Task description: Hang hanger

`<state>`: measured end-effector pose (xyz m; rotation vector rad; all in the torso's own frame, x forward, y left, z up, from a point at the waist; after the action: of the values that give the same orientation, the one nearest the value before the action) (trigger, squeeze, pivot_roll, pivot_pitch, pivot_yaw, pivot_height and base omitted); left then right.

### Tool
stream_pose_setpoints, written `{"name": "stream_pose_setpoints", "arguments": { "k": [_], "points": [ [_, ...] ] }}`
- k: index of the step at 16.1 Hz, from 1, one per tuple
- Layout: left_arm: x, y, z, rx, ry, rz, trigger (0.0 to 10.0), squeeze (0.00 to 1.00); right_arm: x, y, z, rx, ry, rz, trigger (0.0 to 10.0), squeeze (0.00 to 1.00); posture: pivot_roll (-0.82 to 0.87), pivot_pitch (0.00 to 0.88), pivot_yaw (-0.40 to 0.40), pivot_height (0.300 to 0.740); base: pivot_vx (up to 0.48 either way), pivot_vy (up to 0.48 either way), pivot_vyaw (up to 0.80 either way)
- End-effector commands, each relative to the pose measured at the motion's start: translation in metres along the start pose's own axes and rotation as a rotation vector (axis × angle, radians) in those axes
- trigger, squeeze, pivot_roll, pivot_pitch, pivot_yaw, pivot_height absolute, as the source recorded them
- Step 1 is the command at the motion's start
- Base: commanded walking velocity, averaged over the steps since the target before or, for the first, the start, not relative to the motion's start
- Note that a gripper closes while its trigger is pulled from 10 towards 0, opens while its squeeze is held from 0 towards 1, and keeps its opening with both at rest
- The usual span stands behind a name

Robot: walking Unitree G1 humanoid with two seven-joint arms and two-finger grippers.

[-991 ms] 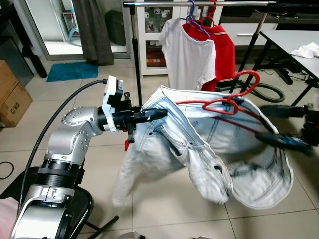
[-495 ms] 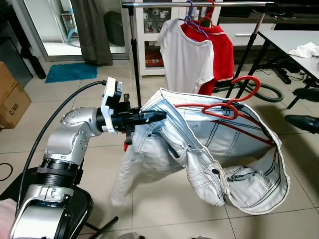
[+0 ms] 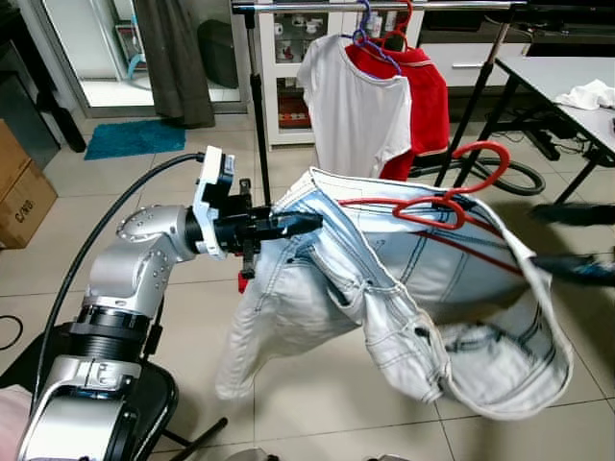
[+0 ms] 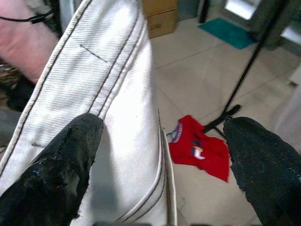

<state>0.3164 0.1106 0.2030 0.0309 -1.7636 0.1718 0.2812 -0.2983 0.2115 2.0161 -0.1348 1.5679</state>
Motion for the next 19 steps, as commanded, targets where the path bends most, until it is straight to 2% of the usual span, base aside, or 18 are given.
{"name": "stream_pose_setpoints", "arguments": {
  "k": [1,4,7,8,9,10,14,19],
  "points": [
    [0.019,-0.003,0.0,-0.023,-0.053,0.062,0.0,0.0,0.004,-0.008,-0.004,0.03,0.039,-0.024,10.0,0.0,-0.14,0.0,0.027,0.74,0.0,0.0,0.0],
    [0.022,-0.007,0.0,-0.028,-0.054,0.076,0.0,0.0,0.004,-0.023,-0.011,0.093,0.041,-0.031,10.0,0.0,-0.14,0.0,0.021,0.74,0.0,0.0,0.0],
    [0.025,-0.01,-0.001,-0.027,-0.058,0.093,0.0,0.0,0.001,-0.033,-0.013,0.107,0.038,-0.039,10.0,0.0,-0.13,0.0,0.023,0.74,0.0,0.0,0.0],
    [0.028,-0.011,-0.001,-0.032,-0.062,0.1,0.0,0.0,-0.001,-0.038,-0.014,0.107,0.023,-0.037,4.7,0.0,-0.13,0.0,0.024,0.74,0.0,0.0,0.0],
    [0.029,-0.012,0.0,-0.036,-0.065,0.104,0.0,0.0,-0.001,-0.041,-0.015,0.111,0.008,-0.032,3.5,0.0,-0.13,0.0,0.025,0.74,0.0,0.0,0.0],
    [0.032,-0.013,0.001,-0.047,-0.074,0.105,0.0,0.0,-0.002,-0.046,-0.016,0.105,-0.017,-0.022,0.0,0.0,-0.13,0.0,0.026,0.74,0.0,0.0,0.0],
    [0.033,-0.014,0.001,-0.056,-0.084,0.099,0.0,0.0,-0.003,-0.055,-0.023,0.138,-0.043,0.0,0.0,0.0,-0.13,0.0,0.031,0.74,0.0,0.0,0.0],
    [0.033,-0.013,-0.001,-0.042,-0.088,0.096,0.0,0.0,0.002,-0.055,-0.026,0.148,-0.044,0.013,0.0,0.0,-0.13,0.0,0.032,0.74,0.0,0.0,0.0]
  ]
}}
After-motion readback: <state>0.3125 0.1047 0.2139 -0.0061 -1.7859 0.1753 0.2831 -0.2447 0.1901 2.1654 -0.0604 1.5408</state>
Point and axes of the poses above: a point about 5 cm out from each wrist's last joint towards the gripper, its own y axis pointing back from the gripper into the wrist, its own x axis along the axis of the wrist's last joint, z = x × y, the point moved 3 cm from there along -y, pointing out of the wrist towards the gripper, and after that the axes turned 11 degrees about -y, right-handed, at the moved point
